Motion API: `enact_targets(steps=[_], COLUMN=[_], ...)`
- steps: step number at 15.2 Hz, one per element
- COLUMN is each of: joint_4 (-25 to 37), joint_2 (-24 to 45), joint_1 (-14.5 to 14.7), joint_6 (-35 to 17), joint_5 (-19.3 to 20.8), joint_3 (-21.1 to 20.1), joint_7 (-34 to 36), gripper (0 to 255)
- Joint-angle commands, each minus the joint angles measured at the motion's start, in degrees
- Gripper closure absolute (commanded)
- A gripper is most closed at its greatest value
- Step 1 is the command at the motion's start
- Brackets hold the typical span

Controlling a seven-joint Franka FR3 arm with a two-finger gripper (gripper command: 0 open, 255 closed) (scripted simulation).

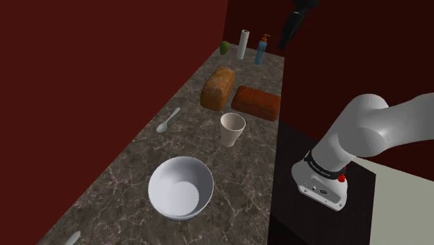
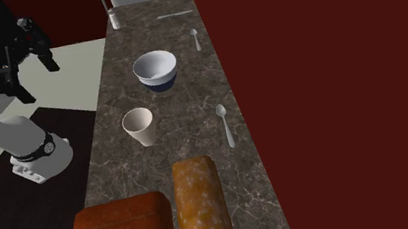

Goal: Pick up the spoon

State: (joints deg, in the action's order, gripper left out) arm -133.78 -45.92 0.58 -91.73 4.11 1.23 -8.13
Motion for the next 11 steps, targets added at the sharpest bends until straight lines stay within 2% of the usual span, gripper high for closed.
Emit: enact_targets(steps=[1, 11], joint_4=[0.00, -5.63], joint_2=[0.00, 11.94], joint_1=[0.00, 2.94], joint_6=[0.00, -18.55], joint_5=[0.00, -2.95], joint_3=[0.00, -4.57], joint_7=[0.00, 4.57], gripper=[0, 0])
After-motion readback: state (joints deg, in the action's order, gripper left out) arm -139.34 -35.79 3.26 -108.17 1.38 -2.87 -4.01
